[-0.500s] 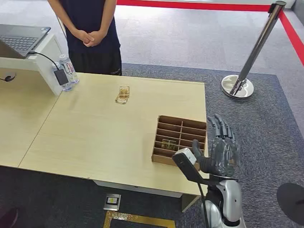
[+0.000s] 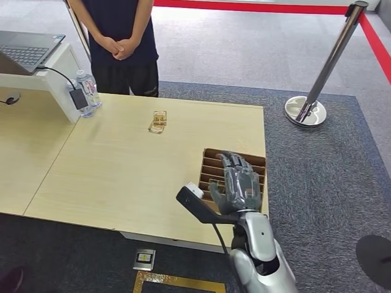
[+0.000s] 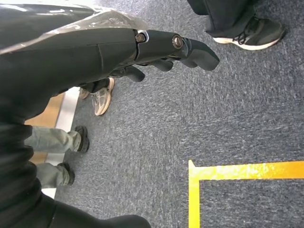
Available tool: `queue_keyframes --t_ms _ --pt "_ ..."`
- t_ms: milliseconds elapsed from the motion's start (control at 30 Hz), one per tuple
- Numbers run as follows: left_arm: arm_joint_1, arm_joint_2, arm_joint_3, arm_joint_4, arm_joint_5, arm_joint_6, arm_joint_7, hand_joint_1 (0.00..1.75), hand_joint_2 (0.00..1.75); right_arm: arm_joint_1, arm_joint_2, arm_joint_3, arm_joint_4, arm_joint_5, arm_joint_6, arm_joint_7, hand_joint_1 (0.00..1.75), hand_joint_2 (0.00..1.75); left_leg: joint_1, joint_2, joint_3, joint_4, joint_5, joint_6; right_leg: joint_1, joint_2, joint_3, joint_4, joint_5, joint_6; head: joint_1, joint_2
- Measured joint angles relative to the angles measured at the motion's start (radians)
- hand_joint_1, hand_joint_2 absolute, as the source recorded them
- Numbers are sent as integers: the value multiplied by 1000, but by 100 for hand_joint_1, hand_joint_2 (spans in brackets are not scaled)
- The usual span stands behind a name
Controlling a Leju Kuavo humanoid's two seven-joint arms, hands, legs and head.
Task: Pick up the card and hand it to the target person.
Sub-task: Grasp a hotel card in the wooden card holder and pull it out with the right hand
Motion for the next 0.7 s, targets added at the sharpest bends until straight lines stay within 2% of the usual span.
queue_keyframes --t_ms 267,700 --pt "-1 0 0 0 4 0 17 0 175 -38 11 24 67 19 22 49 59 175 0 0 0 0 0 0 0 0 0 0 0 0 0 0" --pt "-1 -1 0 0 0 2 19 0 175 -46 15 31 105 69 24 103 62 175 0 0 -1 0 0 0 0 0 -1 0 0 0 0 0"
